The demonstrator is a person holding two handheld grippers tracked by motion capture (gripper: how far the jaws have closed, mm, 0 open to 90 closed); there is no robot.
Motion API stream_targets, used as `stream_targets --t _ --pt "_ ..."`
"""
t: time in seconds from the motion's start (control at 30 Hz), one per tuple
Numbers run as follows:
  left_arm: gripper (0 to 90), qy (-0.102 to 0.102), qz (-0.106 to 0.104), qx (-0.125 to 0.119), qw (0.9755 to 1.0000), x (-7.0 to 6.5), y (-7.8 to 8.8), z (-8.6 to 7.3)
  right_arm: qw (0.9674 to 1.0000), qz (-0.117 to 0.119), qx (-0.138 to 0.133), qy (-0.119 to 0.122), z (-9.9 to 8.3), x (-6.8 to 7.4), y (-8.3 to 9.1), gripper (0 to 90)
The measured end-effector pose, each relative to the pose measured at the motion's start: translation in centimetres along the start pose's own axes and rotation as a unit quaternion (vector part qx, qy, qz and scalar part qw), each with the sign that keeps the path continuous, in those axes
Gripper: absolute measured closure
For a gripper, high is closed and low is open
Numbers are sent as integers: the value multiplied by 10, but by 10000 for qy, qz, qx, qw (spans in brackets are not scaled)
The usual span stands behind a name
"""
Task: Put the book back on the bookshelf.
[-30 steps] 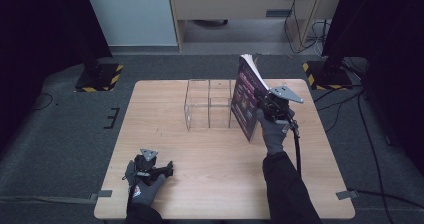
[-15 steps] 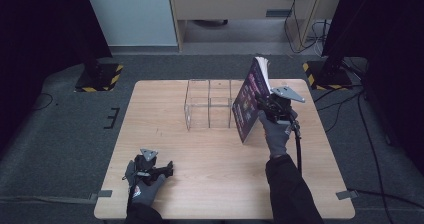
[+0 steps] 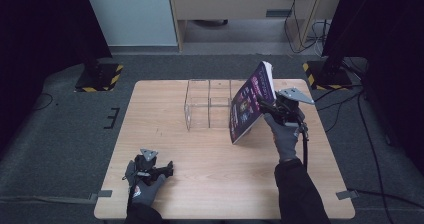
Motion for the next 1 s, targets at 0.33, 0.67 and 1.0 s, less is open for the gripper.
stream_targets --t 0.33,0.67,1.0 --pt "45 -6 12 11 10000 0 0 0 9989 436 -1 155 -10 -6 30 175" --pt "43 9 26 5 10000 0 0 0 9964 668 339 404 -59 -17 53 119" --pt "42 9 26 7 10000 0 0 0 9897 388 1310 430 -129 -42 40 108"
Point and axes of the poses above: each handheld gripper's, and its own axes: y roughly backward along the jaws, z roughly out of its top, x roughly to its left, the point moved 4 cm from there along -y, roughly forward along the jaws, and after that the axes turned 13 degrees about x, right-handed, at the moved point
